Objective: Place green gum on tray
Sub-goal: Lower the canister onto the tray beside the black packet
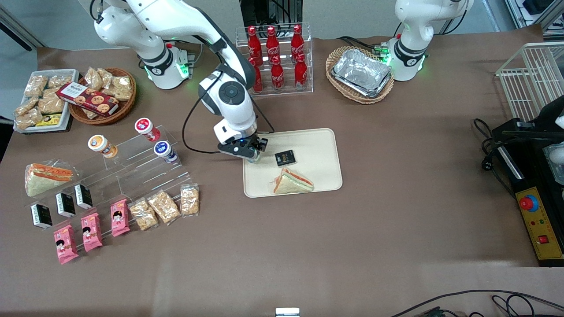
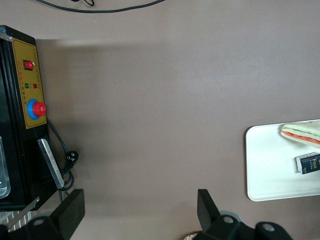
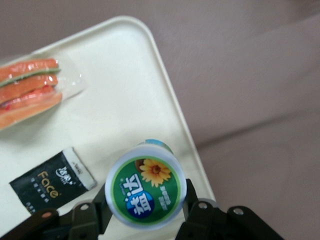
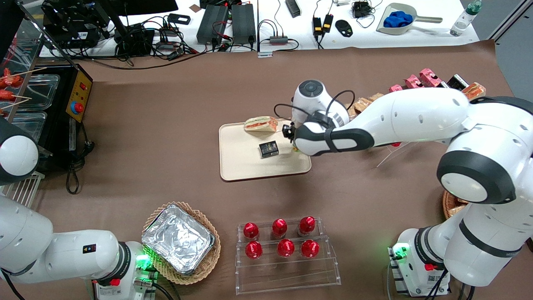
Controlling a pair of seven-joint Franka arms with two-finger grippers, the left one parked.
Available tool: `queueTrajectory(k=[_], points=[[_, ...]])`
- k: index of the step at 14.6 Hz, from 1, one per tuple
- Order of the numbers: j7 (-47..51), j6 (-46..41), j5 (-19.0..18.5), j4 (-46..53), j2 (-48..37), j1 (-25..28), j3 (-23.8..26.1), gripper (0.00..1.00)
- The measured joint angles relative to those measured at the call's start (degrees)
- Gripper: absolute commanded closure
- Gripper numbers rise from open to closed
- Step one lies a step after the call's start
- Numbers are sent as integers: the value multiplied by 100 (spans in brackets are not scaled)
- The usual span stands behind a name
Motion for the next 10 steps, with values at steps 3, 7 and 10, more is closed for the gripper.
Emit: queueTrajectory(k=[3, 7, 10], points=[[283, 199, -73, -5, 177, 187, -2, 0], [337, 245, -102, 0, 198, 198, -32, 0], [342, 249, -105, 5, 198, 198, -37, 0]])
